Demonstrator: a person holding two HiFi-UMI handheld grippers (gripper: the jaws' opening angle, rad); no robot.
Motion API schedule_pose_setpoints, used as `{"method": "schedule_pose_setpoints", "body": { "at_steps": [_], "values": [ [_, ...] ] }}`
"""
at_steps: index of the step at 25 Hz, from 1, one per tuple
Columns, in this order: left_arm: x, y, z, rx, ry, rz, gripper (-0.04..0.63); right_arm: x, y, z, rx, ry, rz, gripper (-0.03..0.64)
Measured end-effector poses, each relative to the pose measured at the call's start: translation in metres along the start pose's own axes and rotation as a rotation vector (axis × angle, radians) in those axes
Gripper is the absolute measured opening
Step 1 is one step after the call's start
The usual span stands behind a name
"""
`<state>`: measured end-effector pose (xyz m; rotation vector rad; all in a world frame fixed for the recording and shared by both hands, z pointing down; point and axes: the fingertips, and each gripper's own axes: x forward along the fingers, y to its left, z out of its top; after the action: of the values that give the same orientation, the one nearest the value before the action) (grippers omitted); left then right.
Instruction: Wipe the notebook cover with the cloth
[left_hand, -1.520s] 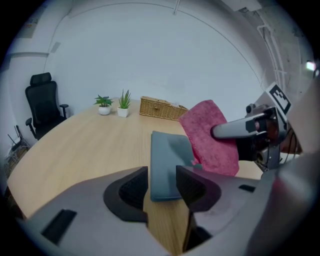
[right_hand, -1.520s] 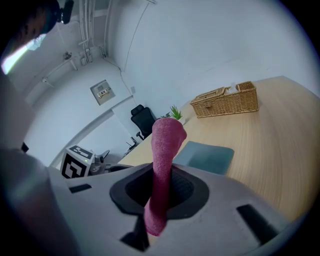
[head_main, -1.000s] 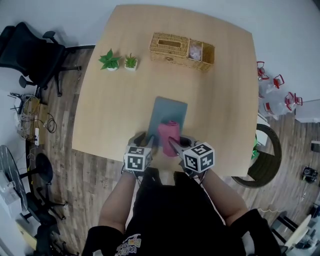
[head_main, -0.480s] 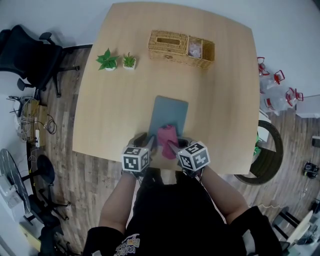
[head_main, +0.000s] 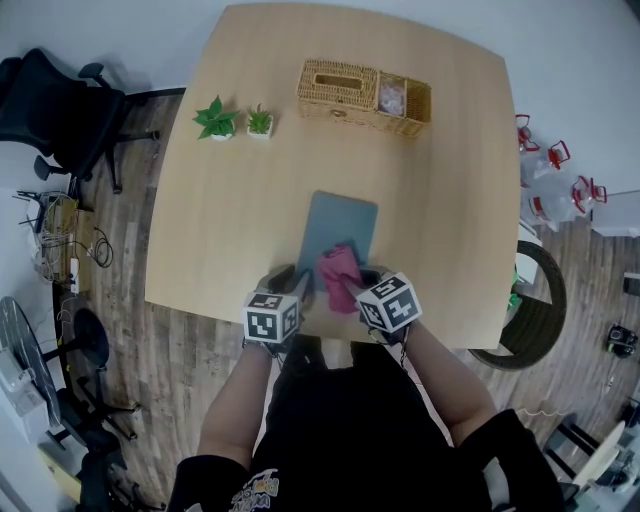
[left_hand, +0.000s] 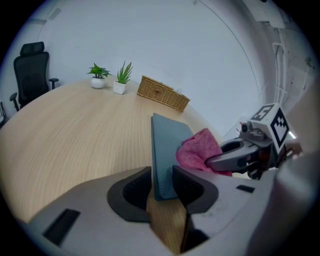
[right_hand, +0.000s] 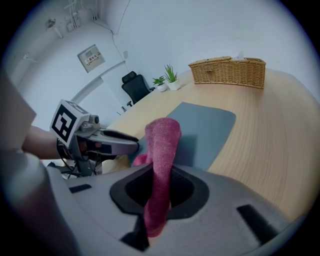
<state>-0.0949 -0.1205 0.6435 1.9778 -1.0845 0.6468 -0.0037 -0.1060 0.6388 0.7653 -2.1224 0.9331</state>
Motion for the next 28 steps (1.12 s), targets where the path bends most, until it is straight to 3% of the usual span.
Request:
{"method": "schedule_pose_setpoints", "body": {
  "at_steps": [15, 28],
  "values": [
    [-0.001, 0.0, 0.0, -0.001, 0.0, -0.003, 0.126, -0.015, -0.087, 0.049, 0.041, -0.065, -0.141, 0.06],
    [0.0, 0.001, 0.0, -0.003, 0.002, -0.006, 0.124, -0.009, -0.126, 0.087, 0.058, -0.121, -0.215, 0.06]
  ]
}}
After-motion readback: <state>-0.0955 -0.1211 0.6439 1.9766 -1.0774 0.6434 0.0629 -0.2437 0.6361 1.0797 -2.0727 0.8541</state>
